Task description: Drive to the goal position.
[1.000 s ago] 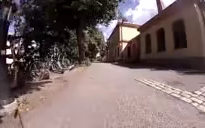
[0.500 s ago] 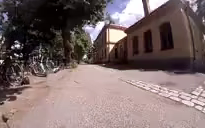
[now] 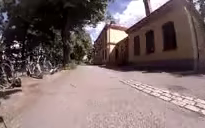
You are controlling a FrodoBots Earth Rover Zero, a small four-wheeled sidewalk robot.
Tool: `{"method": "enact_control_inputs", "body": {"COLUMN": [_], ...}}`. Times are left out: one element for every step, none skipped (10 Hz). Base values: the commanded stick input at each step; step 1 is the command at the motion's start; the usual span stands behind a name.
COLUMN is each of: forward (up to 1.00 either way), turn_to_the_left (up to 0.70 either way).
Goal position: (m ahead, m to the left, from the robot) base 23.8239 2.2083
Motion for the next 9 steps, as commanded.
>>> {"method": "enact_control_inputs", "body": {"forward": [0.85, 0.85, 0.85, 0.85, 0.85, 0.85, 0.85, 0.85, 0.85], "turn_to_the_left": [0.0, 0.0, 0.0, 0.0, 0.0, 0.0, 0.0, 0.0, 0.0]}}
